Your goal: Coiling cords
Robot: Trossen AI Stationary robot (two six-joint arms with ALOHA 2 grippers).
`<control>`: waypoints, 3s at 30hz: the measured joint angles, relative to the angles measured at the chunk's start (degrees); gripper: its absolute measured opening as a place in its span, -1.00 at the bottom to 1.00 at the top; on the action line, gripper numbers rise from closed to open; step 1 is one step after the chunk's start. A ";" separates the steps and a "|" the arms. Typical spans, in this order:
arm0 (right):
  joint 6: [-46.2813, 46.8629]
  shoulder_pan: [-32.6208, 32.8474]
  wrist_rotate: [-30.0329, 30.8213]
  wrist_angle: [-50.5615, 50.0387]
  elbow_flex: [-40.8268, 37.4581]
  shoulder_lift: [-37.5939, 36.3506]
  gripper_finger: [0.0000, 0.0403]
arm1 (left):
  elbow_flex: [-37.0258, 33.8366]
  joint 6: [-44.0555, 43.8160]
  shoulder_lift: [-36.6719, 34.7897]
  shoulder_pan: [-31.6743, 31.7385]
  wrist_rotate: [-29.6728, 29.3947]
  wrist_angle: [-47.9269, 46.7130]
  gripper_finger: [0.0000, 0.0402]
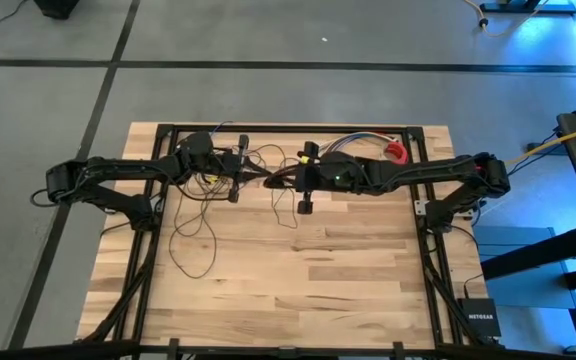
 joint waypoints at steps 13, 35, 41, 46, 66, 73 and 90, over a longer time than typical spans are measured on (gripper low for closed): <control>-2.94 -0.74 4.71 0.92 0.00 1.85 -0.96 | -0.01 0.23 -0.05 0.02 -2.24 0.46 -0.92; -6.63 -7.40 17.03 20.00 -4.16 -1.91 -0.99 | -4.69 -9.05 -1.13 -5.01 -19.50 -6.10 -0.21; -4.82 -10.26 14.43 28.84 -9.02 -1.61 -0.99 | -4.70 -12.58 8.31 -7.43 -22.06 8.26 -0.21; -8.66 -10.23 14.89 35.01 -10.34 -0.19 -0.99 | -2.77 -21.15 14.12 -6.52 -27.18 12.60 -0.21; -16.29 -10.12 11.90 37.01 -10.25 0.36 -0.99 | 2.49 -30.31 16.31 -6.30 -23.98 13.54 -0.22; -16.38 -10.12 11.37 36.63 -10.25 0.36 -0.99 | 2.49 -27.41 16.33 -6.32 -23.98 13.07 -0.53; -15.59 -10.05 9.40 36.88 -10.25 0.36 -0.99 | 2.49 -16.82 16.39 -6.29 -26.56 12.36 -0.98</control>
